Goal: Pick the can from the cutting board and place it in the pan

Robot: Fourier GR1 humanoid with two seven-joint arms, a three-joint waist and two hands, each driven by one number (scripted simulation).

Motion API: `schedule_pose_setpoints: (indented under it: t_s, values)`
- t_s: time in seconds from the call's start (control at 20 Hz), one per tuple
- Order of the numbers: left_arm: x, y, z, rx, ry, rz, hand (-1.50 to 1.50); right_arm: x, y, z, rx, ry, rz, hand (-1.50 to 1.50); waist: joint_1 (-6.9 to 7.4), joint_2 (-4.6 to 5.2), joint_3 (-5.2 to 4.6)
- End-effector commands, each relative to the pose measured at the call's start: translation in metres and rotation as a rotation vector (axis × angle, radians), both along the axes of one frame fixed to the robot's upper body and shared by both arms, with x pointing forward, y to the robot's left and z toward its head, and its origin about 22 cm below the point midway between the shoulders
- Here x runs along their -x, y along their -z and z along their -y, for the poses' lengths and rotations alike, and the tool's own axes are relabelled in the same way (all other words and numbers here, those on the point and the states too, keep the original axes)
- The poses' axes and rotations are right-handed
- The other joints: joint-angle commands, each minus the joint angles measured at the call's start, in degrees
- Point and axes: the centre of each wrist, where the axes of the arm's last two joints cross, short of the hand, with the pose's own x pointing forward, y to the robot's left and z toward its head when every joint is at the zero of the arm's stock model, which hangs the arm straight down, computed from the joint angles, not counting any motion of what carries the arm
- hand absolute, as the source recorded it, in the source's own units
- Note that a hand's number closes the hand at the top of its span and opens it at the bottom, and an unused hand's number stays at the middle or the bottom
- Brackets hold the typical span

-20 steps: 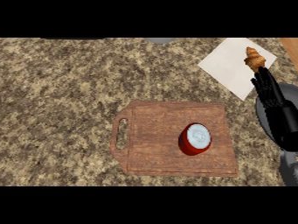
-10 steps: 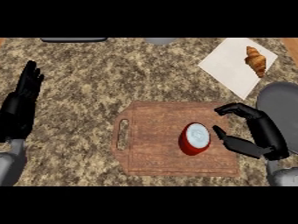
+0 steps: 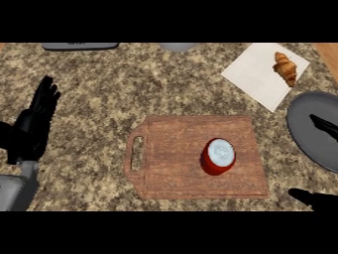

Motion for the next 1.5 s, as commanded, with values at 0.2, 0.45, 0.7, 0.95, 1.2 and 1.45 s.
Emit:
schedule_pose_setpoints:
  t_s: [0.2,0.45,0.7,0.95,1.2,1.45]
  values:
    - [0.004,0.005,0.015,0.008,0.026,-0.005,0.0,0.017,-0.103,-0.002,0.354,-0.027,-0.181,-1.5,1.0,0.1,-0.09]
    - [-0.002,0.01,0.006,-0.004,0.051,0.006,0.0,0.012,-0.157,-0.033,0.373,0.01,-0.156,-1.5,2.55,0.46,-0.01]
    - [-0.006,0.012,0.004,0.0,0.05,0.004,0.0,0.001,-0.168,-0.062,0.408,0.013,-0.152,-1.5,2.81,0.49,0.03]
    - [-0.014,-0.006,0.005,0.005,0.047,0.003,0.0,-0.013,-0.169,-0.086,0.358,-0.115,-0.209,-1.5,2.71,0.43,0.06]
    - [-0.023,0.004,0.0,-0.004,0.037,0.009,0.0,-0.013,-0.153,-0.113,0.346,-0.174,-0.223,-1.5,2.19,0.43,0.08]
    - [0.001,0.005,0.008,-0.01,0.04,0.002,0.0,-0.008,-0.127,-0.138,0.402,-0.084,-0.328,-1.5,2.38,0.29,0.1]
